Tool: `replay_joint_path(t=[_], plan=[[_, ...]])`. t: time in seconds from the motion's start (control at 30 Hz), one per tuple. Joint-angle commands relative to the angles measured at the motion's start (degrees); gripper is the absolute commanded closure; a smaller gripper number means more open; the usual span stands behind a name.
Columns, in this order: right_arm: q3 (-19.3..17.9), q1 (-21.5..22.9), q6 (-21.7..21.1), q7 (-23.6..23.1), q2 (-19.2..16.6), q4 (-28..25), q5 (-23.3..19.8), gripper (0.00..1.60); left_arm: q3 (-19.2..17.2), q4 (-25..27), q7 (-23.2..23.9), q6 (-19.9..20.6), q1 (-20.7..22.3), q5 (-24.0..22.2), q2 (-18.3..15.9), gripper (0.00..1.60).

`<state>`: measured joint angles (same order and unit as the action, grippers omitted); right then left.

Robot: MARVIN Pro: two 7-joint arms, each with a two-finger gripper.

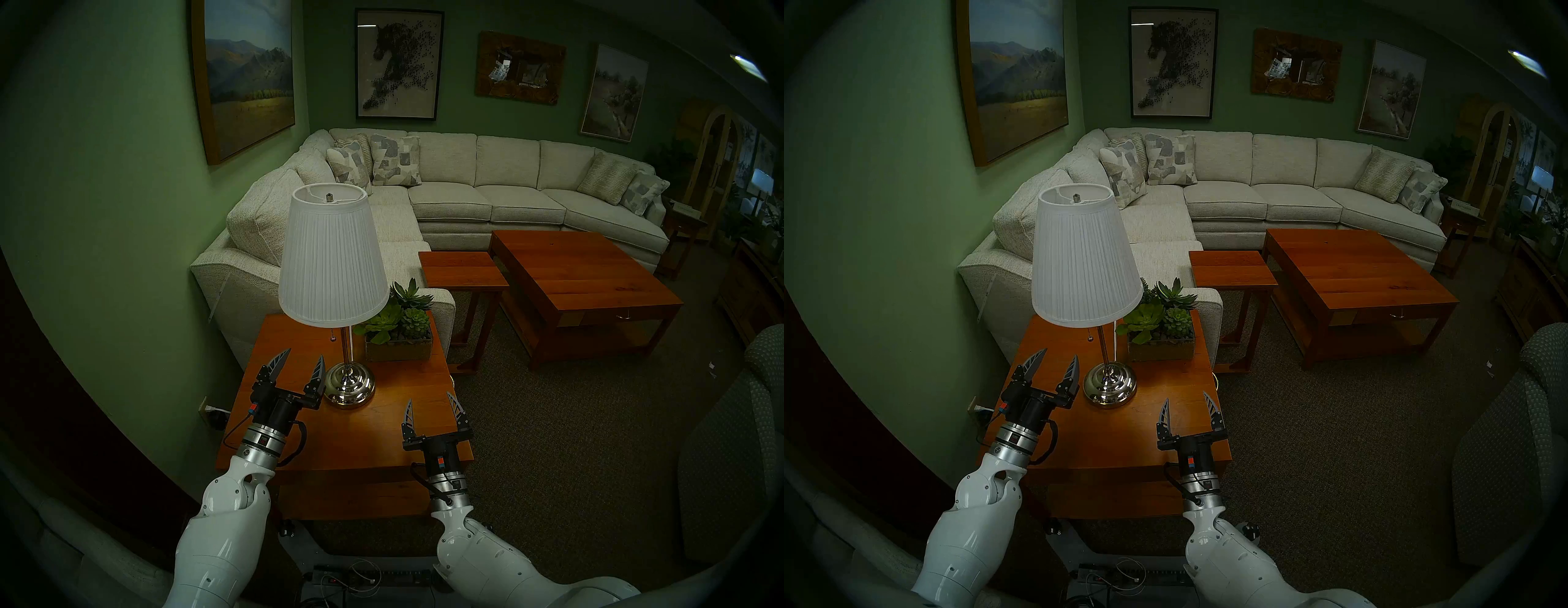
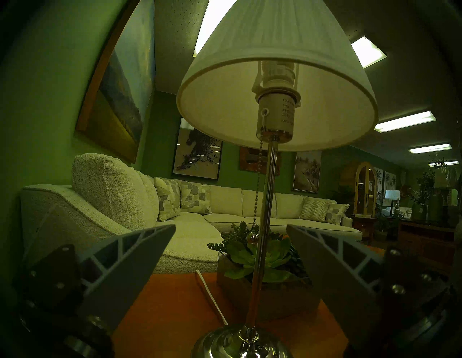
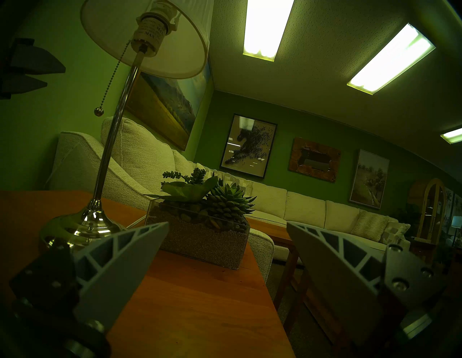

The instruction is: Pull on string to turn on lamp

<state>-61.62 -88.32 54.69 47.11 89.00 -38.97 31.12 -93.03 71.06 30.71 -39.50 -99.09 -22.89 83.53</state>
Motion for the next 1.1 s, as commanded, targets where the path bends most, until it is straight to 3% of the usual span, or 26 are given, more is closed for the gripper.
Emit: replay_joint_path(t=[0.0,0.3,0.67,1.07], plan=[[-0.1,1.0,0.2,0.1,0.2,-1.2,0.2,0.00,1.0,-0.4,-1.2,-3.0,4.2,1.9,2.0,0.00],[-0.1,1.0,0.2,0.2,0.2,-1.1,0.2,0.00,2.0,-1.2,-3.1,-7.2,5.8,5.4,3.4,0.00],[0.0,1.0,0.2,0.2,0.2,-1.1,0.2,0.00,2.3,-6.7,-5.6,-10.6,10.0,9.7,3.9,0.00],[0.0,1.1,0.3,0.2,0.2,-0.9,0.2,0.00,0.2,-12.4,-11.8,-11.1,15.9,13.1,5.9,0.00]])
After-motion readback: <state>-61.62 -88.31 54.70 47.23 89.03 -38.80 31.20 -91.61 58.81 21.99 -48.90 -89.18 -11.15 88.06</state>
